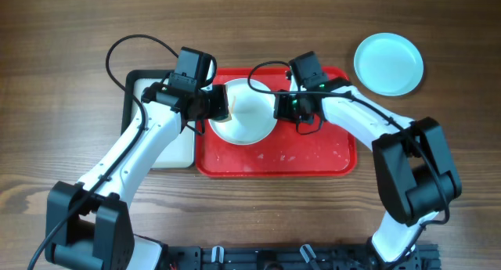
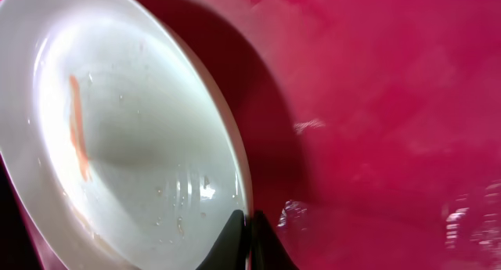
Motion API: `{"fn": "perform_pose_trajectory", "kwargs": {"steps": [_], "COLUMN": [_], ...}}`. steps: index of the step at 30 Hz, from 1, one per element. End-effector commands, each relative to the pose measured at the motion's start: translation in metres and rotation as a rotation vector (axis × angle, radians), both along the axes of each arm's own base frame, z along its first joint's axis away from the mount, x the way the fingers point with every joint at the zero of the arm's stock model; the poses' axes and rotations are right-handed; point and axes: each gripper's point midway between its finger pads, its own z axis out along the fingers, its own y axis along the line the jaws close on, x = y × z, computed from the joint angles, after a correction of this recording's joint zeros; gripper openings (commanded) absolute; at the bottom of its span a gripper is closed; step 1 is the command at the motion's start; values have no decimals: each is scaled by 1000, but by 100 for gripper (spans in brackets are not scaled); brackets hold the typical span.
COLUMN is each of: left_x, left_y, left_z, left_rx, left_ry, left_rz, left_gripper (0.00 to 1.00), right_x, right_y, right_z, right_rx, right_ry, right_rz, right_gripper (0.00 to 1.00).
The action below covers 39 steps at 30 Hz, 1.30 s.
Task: Clean dirty plates on tray and stack at the side
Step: 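Scrub the white plate surface with the sponge in the left gripper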
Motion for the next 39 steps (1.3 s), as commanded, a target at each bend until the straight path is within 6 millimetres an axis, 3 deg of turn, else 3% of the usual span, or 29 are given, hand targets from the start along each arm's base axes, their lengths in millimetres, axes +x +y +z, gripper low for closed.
{"fn": "perform_pose_trajectory", "kwargs": {"steps": [1,12,20,30,39], "left_x": [0,4,13,11,8], "left_y": [1,9,8,13,7], "left_z": [0,-1,10,-48,-93], "left_rx": [8,30,17,124,148], "left_ry": [-5,-8,-38,79,155], "left_rz": [10,81,107,64,-4], "left_gripper": [4,4,4,4,4], "right_x": [-7,-7,-6,-6,-5], "right_y": [10,10,11,10,11], "right_z": [-7,-7,-7,-7,-7], "right_rx": [-22,-39,-37,-38,-36], "right_ry": [-1,-13,-16,-17,-22], "right_rz": [27,28,28,31,31], "right_gripper": [4,4,4,4,4]}}
